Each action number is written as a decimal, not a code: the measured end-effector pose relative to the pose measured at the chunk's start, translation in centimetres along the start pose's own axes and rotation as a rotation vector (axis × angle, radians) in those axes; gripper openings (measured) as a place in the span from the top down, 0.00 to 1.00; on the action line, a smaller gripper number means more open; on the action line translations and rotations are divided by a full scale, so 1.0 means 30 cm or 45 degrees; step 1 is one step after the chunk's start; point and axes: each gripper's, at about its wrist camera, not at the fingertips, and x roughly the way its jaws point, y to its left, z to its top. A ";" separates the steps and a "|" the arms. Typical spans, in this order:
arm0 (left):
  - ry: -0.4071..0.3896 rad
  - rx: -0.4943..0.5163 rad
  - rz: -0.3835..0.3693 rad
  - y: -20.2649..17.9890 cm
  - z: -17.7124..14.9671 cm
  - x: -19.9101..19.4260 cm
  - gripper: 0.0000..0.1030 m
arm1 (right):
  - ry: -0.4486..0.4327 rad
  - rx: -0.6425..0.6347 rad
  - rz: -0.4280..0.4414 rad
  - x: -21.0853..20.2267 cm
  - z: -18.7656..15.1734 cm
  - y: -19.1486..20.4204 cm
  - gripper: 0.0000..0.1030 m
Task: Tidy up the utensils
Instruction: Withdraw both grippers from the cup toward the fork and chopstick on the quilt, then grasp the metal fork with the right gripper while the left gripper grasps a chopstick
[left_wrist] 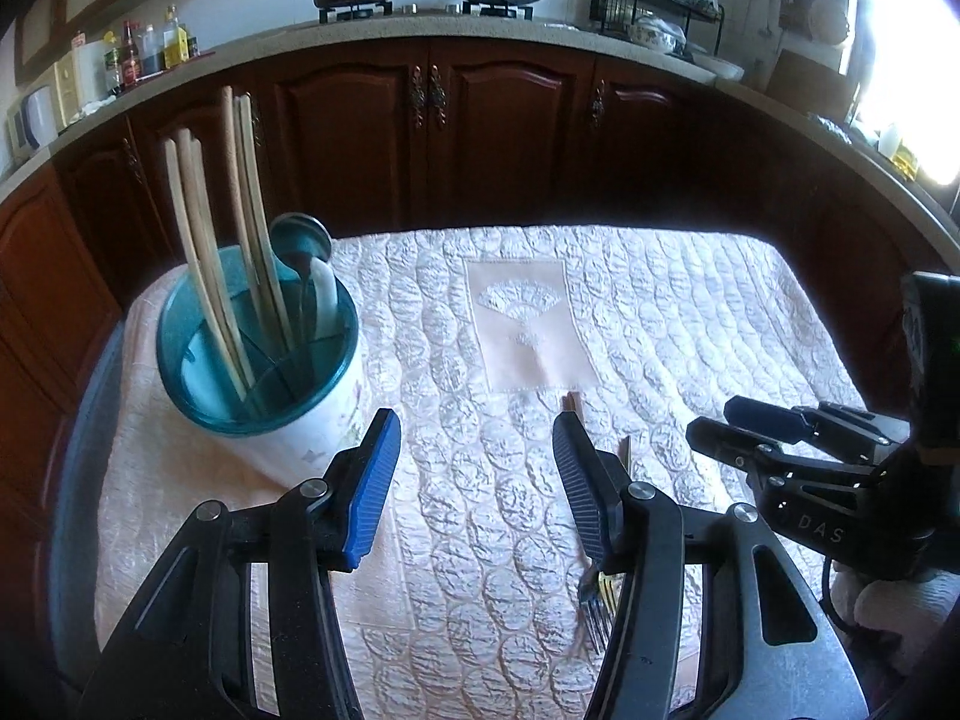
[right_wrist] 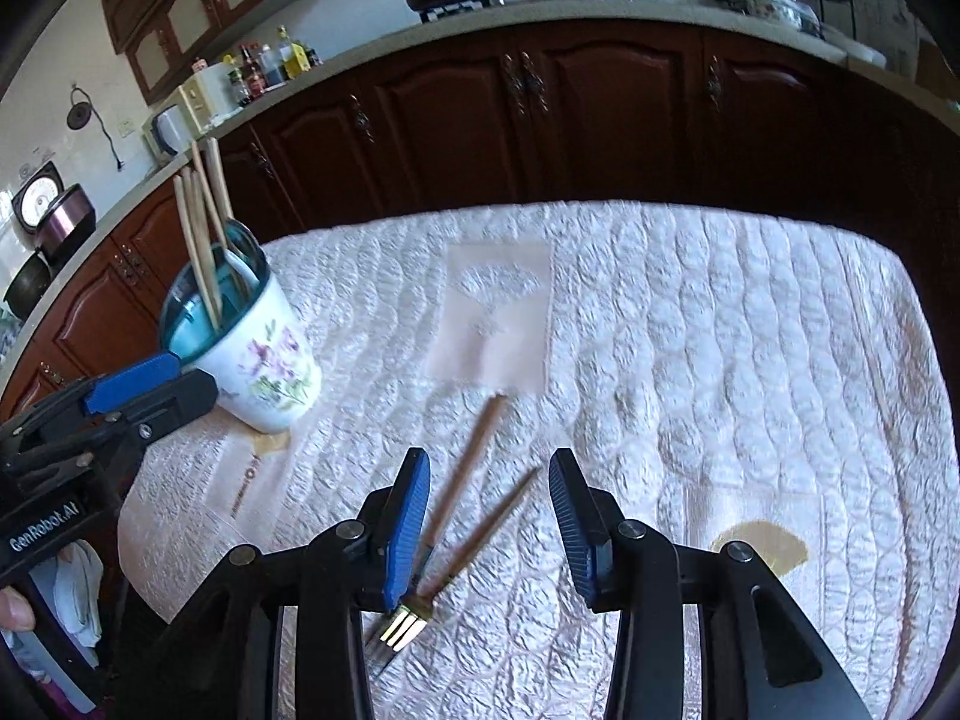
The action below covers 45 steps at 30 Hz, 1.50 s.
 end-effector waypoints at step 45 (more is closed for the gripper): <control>0.415 0.114 -0.160 -0.256 -0.013 0.623 0.75 | 0.245 0.292 0.195 0.233 -0.034 -0.329 0.81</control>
